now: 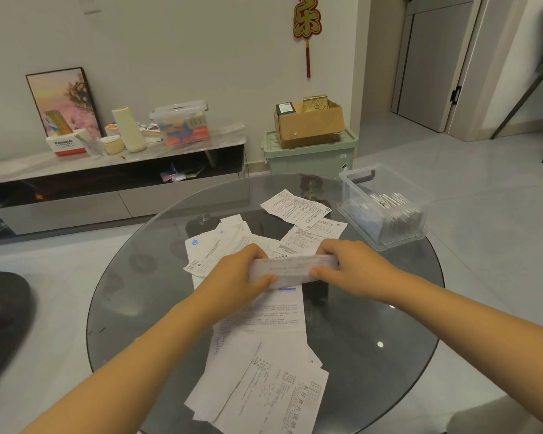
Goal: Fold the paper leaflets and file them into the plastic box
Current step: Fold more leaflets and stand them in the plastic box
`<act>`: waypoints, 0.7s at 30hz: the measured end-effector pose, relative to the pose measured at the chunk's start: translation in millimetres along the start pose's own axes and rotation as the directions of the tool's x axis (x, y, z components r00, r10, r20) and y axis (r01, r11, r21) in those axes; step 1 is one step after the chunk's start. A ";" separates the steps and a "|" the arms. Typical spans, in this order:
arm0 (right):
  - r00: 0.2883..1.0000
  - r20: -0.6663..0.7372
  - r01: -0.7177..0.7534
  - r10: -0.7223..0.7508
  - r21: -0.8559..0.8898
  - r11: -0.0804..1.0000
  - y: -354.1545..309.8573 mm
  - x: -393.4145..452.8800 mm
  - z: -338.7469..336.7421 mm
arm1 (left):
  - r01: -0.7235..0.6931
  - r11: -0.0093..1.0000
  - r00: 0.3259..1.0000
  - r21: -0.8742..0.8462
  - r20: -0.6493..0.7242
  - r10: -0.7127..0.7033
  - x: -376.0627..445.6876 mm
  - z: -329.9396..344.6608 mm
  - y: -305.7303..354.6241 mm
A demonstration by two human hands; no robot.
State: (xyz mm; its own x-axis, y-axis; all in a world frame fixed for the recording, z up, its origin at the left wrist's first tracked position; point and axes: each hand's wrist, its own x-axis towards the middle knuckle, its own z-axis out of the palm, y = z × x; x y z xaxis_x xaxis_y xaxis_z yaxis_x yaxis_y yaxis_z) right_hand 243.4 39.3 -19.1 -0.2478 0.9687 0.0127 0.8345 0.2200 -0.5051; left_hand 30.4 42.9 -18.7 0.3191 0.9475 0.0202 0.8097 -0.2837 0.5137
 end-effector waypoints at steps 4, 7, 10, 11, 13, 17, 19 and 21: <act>0.997 -0.030 -0.072 0.074 0.060 0.996 2.9 10.1 6.1 | 0.063 0.998 0.997 -0.029 -0.052 -0.065 5.9 6.3 -4.4; 0.994 -0.055 -0.093 0.095 0.049 0.994 5.2 16.9 11.8 | 0.101 0.995 0.994 0.005 -0.043 -0.101 9.7 11.0 -5.2; 0.995 -0.069 -0.077 0.077 0.011 0.997 5.0 19.8 17.1 | 0.136 0.990 0.990 0.021 -0.034 -0.135 11.7 15.3 -6.8; 0.995 -0.066 -0.071 0.071 -0.002 0.997 4.8 20.2 18.8 | 0.135 0.990 0.990 0.038 -0.036 -0.134 12.5 16.7 -7.2; 0.996 -0.052 -0.068 0.066 -0.037 0.997 4.2 21.2 20.8 | 0.123 0.988 0.991 0.093 -0.066 -0.117 13.7 17.6 -7.0; 0.990 -0.033 -0.141 0.140 -0.026 0.990 -0.1 14.4 17.2 | 0.062 0.976 0.988 0.207 -0.153 -0.031 14.1 18.0 -1.8; 0.985 -0.014 -0.174 0.173 -0.019 0.985 -2.8 9.1 13.9 | -0.006 0.975 0.986 0.221 -0.159 0.042 13.2 20.1 2.0; 0.980 0.030 -0.196 0.196 -0.005 0.981 -3.2 2.3 9.6 | -0.088 0.972 0.987 0.217 -0.112 0.114 11.4 23.0 7.7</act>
State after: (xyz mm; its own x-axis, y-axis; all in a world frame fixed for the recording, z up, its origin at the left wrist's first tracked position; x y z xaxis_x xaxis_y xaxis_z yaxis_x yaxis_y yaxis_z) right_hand 235.4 39.7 -25.8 -0.0943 0.9891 -0.1128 0.8692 0.0265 -0.4937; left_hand 51.6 48.2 -34.2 0.3521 0.9195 0.1748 0.8662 -0.3908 0.3113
